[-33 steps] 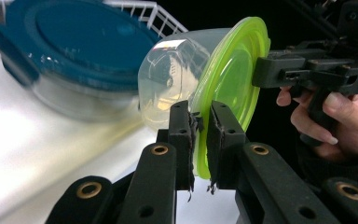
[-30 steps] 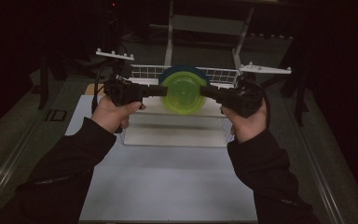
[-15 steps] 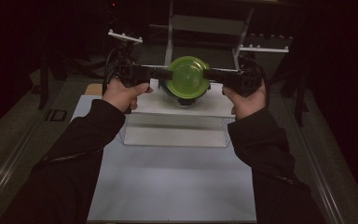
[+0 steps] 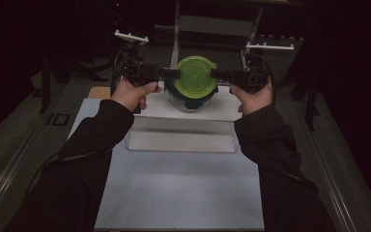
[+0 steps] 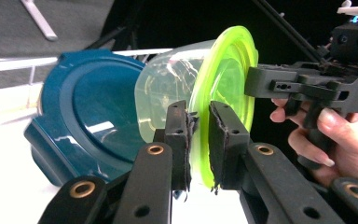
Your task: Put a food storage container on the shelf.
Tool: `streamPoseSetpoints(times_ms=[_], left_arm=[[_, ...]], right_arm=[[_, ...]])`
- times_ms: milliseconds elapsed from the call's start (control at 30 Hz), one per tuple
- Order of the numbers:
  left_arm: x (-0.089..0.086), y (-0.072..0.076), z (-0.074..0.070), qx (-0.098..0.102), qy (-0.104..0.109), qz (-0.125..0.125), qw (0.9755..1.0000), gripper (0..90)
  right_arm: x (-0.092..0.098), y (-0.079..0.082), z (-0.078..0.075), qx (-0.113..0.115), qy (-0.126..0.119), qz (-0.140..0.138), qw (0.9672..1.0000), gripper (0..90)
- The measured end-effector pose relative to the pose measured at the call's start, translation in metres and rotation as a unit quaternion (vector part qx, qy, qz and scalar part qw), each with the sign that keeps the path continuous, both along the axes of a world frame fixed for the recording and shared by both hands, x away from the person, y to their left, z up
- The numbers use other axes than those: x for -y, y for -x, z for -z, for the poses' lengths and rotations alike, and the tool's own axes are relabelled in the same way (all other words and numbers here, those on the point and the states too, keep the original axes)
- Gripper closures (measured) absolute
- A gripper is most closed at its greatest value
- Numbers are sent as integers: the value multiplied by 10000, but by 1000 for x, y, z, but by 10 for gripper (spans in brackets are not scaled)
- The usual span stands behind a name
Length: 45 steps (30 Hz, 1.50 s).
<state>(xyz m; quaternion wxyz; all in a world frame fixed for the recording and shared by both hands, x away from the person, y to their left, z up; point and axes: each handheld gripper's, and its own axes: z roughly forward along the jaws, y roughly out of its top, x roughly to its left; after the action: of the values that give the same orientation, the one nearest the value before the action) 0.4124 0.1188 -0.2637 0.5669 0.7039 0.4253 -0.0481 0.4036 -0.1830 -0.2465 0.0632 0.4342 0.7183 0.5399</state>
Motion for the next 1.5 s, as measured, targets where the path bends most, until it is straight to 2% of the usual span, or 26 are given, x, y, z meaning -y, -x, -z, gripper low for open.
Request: streamPoseSetpoints(times_ms=[167,200,267,433,500,600,667,733,833,867,900,933,1033,1100,1133,1200,1267,1300,1400,1433,1467,1500], left_arm=[[2,-4,0,19,38,-186,9998,743],[3,-7,0,59,-19,-321,9995,722],[3,-10,3,40,13,-356,9994,698],[9,-14,6,68,-10,-356,9993,655],[10,-15,7,54,14,-388,9992,627],[10,-16,9,25,27,-416,9991,612],[9,-17,10,-14,58,-463,9989,608],[9,-17,10,15,10,-496,9988,548],[10,-17,10,66,-46,-450,9990,510],[10,-17,9,162,-79,-439,9989,510],[10,-18,9,180,-38,-446,9988,458],[9,-18,9,187,-3,-476,9987,414],[8,-17,11,269,-97,-428,9987,359],[6,-16,11,304,-64,-416,9986,316],[5,-15,11,347,-20,-405,9986,312],[1,-13,9,464,83,-385,9981,244],[-2,-10,7,553,244,-371,9975,200],[-2,-8,6,647,245,-356,9970,154],[-3,1,1,938,213,-276,9950,98],[-3,1,1,938,213,-276,9950,47],[-2,6,0,1012,188,-210,9945,47],[-2,8,0,1023,171,-177,9944,3]], right_arm=[[-2,-8,3,-44,53,187,9998,727],[-2,-9,3,-70,86,210,9997,722],[-3,-12,5,-87,119,242,9996,686],[-3,-18,7,-203,90,329,9992,681],[-3,-21,5,-230,151,300,9992,670],[-2,-27,5,-406,49,204,9990,614],[-2,-29,5,-438,43,207,9988,589],[-2,-33,6,-488,10,219,9986,579],[-3,-34,6,-488,21,231,9985,558],[-4,-35,6,-465,56,219,9987,551],[-7,-34,5,-438,165,184,9987,515],[-8,-33,5,-423,173,172,9988,497],[-9,-33,4,-379,166,220,9989,429],[-10,-33,3,-345,209,219,9989,387],[-10,-32,3,-315,229,182,9991,351],[-11,-30,1,-224,305,163,9992,309],[-9,-27,0,-146,311,15,9994,241],[-8,-26,0,-119,282,-16,9995,232],[-6,-20,-3,-1,219,-69,9997,203],[-6,-20,-3,-1,219,-69,9997,203],[-5,-18,-4,56,211,-107,9997,192],[-5,-13,-4,116,231,-153,9995,189]])
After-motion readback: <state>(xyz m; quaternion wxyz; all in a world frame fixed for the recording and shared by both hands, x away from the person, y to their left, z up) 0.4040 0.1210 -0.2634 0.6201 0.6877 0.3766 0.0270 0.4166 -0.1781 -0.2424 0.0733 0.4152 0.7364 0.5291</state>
